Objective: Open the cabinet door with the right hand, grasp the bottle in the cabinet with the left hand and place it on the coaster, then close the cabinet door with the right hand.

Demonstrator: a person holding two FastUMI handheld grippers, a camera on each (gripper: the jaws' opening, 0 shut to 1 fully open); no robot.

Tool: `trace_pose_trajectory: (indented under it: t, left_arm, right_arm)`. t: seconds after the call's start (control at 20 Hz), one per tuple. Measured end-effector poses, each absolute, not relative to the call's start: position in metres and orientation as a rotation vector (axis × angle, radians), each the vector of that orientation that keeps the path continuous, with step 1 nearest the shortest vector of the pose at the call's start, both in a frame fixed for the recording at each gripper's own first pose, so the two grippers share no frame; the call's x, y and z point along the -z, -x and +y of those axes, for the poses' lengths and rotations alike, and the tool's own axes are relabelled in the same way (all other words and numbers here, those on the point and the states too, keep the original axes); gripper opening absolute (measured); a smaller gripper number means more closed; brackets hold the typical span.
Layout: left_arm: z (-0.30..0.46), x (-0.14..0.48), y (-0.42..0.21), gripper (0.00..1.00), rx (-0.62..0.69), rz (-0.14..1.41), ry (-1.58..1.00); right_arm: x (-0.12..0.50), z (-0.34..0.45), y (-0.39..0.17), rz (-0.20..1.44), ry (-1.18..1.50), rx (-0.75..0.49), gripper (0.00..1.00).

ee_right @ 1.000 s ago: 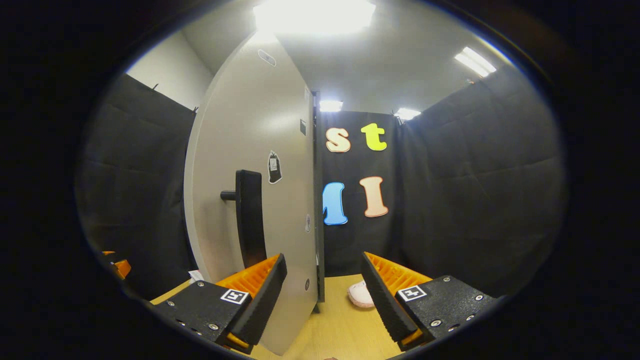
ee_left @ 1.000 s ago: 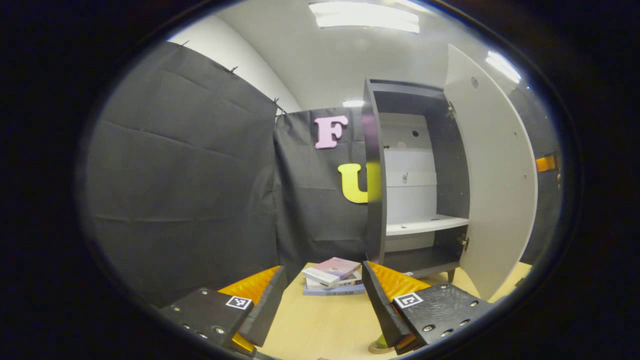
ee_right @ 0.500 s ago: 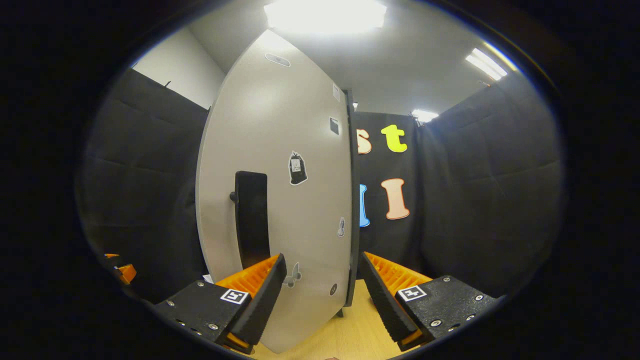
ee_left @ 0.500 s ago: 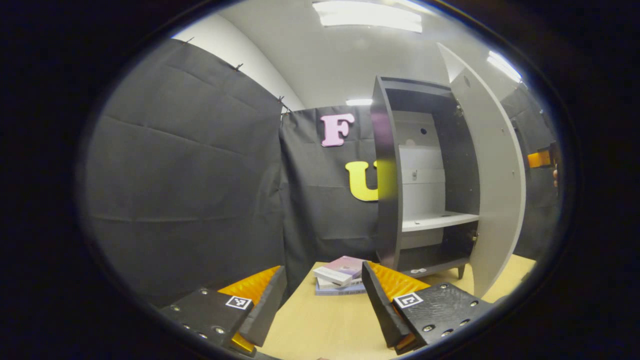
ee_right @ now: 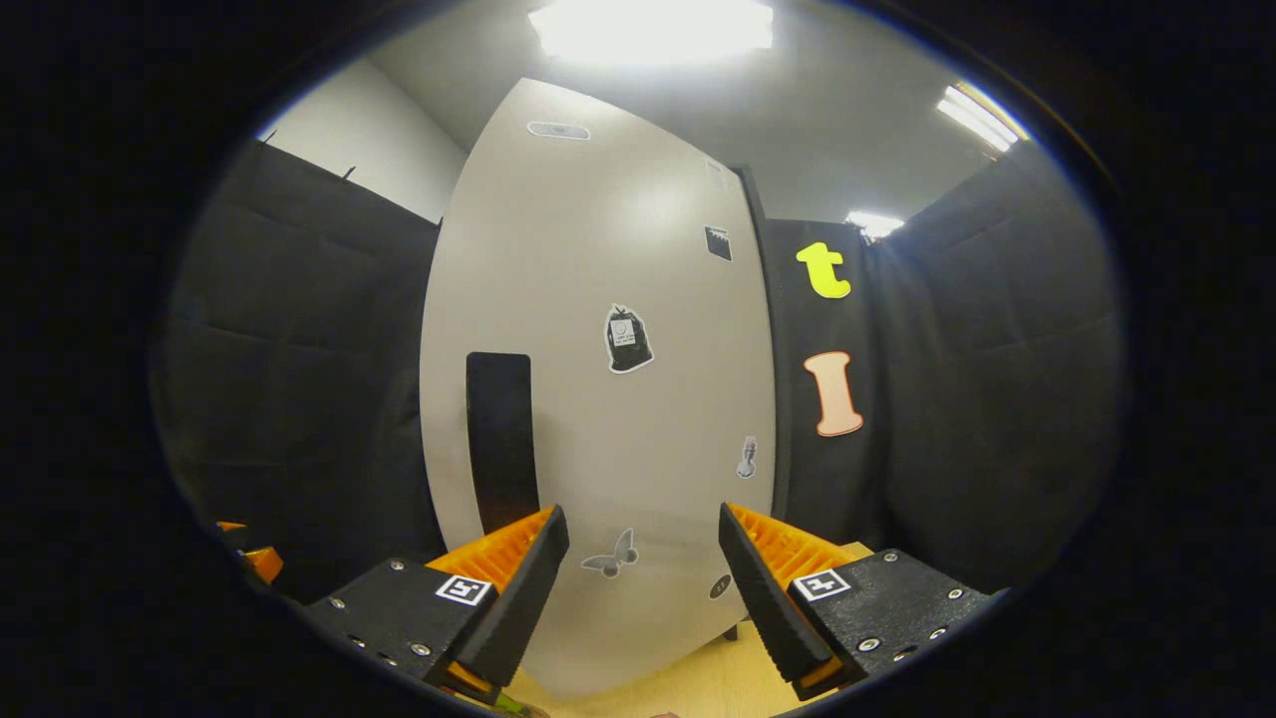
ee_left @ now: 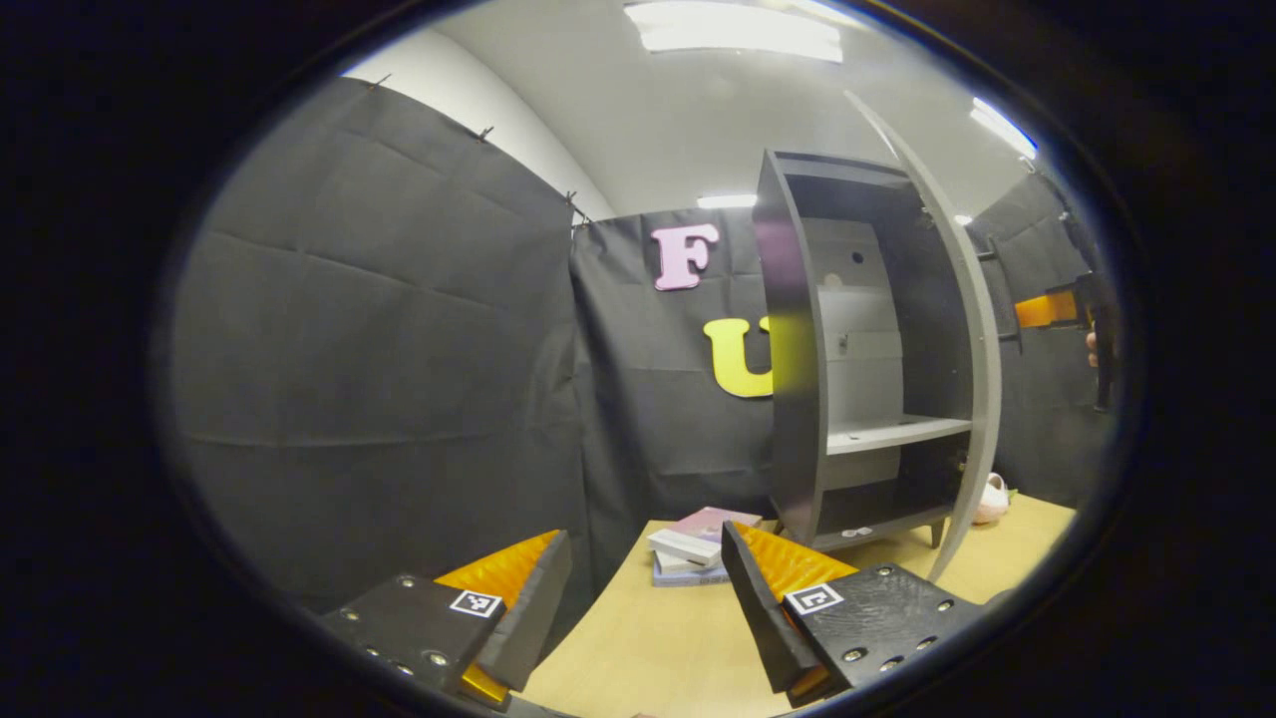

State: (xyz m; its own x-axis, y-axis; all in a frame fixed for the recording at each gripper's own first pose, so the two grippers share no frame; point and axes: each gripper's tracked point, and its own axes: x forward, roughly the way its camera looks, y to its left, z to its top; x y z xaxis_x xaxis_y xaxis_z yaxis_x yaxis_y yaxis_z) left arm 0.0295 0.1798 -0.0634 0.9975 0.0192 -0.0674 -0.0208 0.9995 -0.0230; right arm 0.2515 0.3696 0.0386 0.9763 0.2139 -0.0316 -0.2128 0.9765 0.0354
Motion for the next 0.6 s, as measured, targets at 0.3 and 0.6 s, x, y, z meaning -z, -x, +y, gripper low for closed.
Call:
trace_pose_trajectory:
  t: [0.3,0.6]
  left_arm:
    - [0.186,0.06,-0.033,0.87,-0.026,0.059,0.032]
    - [0.168,0.051,-0.044,0.87,0.029,0.05,0.039]
  right_arm:
    - [-0.03,0.383,-0.25,0.052,-0.022,-0.237,0.94]
    - [-0.024,0.369,-0.232,0.07,-0.002,-0.213,0.94]
